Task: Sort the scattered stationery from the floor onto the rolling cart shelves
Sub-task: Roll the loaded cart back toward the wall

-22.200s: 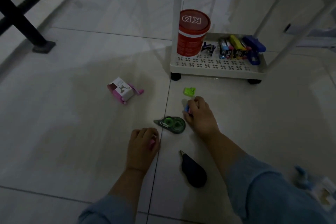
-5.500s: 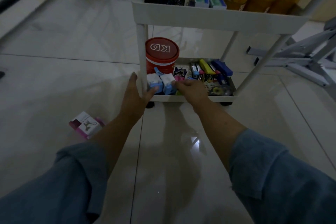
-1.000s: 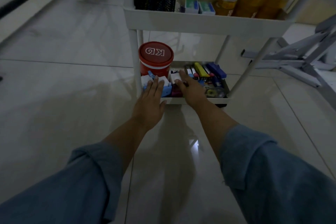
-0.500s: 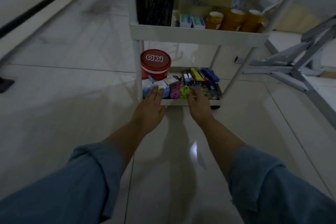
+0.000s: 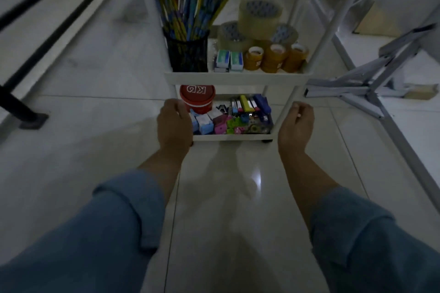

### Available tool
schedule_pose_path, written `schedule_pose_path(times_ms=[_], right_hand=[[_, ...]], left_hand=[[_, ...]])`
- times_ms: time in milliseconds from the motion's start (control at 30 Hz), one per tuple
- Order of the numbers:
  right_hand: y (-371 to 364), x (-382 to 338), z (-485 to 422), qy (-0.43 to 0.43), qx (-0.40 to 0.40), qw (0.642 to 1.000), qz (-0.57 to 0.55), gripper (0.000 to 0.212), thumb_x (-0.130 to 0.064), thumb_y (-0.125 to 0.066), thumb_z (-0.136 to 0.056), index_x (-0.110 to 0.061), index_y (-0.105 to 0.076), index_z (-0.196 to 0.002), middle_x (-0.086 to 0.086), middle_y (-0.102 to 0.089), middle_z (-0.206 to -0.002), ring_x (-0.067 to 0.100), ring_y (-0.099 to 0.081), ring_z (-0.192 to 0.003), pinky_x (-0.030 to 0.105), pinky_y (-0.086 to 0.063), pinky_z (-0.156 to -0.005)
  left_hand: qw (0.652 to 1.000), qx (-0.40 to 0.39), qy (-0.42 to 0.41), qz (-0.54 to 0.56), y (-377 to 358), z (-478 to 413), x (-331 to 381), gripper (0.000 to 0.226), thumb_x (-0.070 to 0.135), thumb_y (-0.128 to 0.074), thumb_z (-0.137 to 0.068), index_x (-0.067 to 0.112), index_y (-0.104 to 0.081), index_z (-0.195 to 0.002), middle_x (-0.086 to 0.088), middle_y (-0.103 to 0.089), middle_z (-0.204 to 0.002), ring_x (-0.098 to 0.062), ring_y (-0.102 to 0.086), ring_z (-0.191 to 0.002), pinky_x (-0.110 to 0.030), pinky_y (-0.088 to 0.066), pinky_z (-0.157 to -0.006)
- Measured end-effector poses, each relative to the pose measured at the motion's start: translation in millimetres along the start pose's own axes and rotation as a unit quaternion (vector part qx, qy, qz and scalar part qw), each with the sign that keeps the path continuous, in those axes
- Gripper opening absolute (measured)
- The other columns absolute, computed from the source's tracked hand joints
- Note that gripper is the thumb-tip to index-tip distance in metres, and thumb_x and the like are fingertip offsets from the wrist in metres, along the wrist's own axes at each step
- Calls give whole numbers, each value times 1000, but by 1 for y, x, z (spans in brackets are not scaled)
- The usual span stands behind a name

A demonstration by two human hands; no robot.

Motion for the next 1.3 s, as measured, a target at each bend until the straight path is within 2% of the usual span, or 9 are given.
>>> schedule_pose_path(times_ms=[100,200,367,533,733,867,1067,1200,1300], right_hand=[[19,-40,-16,1,25,999,-25,26,-15,-40,-98,6,-52,-109,8,-51,-97,14,-47,-87,19,-36,-69],[34,-75,-20,-16,13,999,-35,30,-21,-39,-99,2,-50,-115,10,-56,-104,17,-50,-92,22,-39,-74],[50,-131,-8,-84,-40,993,-72,35,-31,-35,-100,-3,-48,-118,18,-55,-119,22,-49,-99,36,-42,-89],[58,-174,25,-134,-64,985,-92,37,-38,-29,-99,-11,-46,-117,14,-50,-126,29,-48,-115,50,-39,-104],[77,-229,7,-101,-57,990,-77,49,-41,-23,-101,-7,-42,-130,8,-47,-119,23,-46,-112,48,-38,-105],[84,-259,-21,-58,-41,995,-72,50,-36,-23,-103,-1,-39,-134,15,-45,-135,21,-44,-122,30,-36,-101],[76,-285,-59,-99,-52,990,-90,54,-43,-23,-101,-9,-35,-140,14,-37,-145,27,-34,-133,30,-28,-102],[70,-286,-75,-121,-37,989,-71,61,-52,-22,-98,-15,-27,-146,9,-29,-151,26,-27,-140,36,-22,-113],[64,-284,-83,-119,-31,991,-45,62,-55,-22,-97,-17,-30,-145,7,-32,-150,25,-30,-138,41,-24,-116]], left_hand=[[995,76,55,31,34,-28,20,29,14,-34,-98,-4,-54,-109,-23,-59,-113,-33,-55,-106,-35,-41,-84],[990,104,36,90,66,-53,48,31,17,-34,-99,-4,-53,-111,-21,-57,-115,-32,-54,-107,-31,-40,-87],[986,-18,-23,163,102,-61,104,44,30,-29,-102,3,-40,-135,-15,-44,-138,-23,-44,-125,-21,-31,-100],[978,-101,24,180,134,-55,123,55,43,-26,-101,16,-23,-148,-8,-26,-154,-20,-30,-139,-26,-24,-111],[972,-78,26,219,151,-84,156,59,50,-23,-99,17,-22,-148,-6,-27,-154,-20,-30,-140,-29,-23,-113],[970,-69,-18,232,156,-104,187,60,50,-25,-99,17,-19,-149,-4,-24,-155,-17,-26,-142,-28,-20,-114],[963,-121,-67,230,157,-131,228,62,46,-29,-99,14,-15,-150,-6,-21,-156,-18,-24,-142,-28,-20,-116],[943,-161,-112,270,138,-144,229,53,51,-34,-95,21,-34,-140,-9,-44,-142,-17,-48,-126,-33,-42,-106],[925,-176,-122,313,128,-148,227,32,37,-36,-99,29,-38,-130,1,-56,-123,-4,-58,-109,-19,-48,-90]])
Point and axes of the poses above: each hand's wrist, its own z-axis away from the middle knuckle, its own y-axis out of the back of the hand, x = y × z, the point moved 5 cm from there along -z, towards the middle knuckle
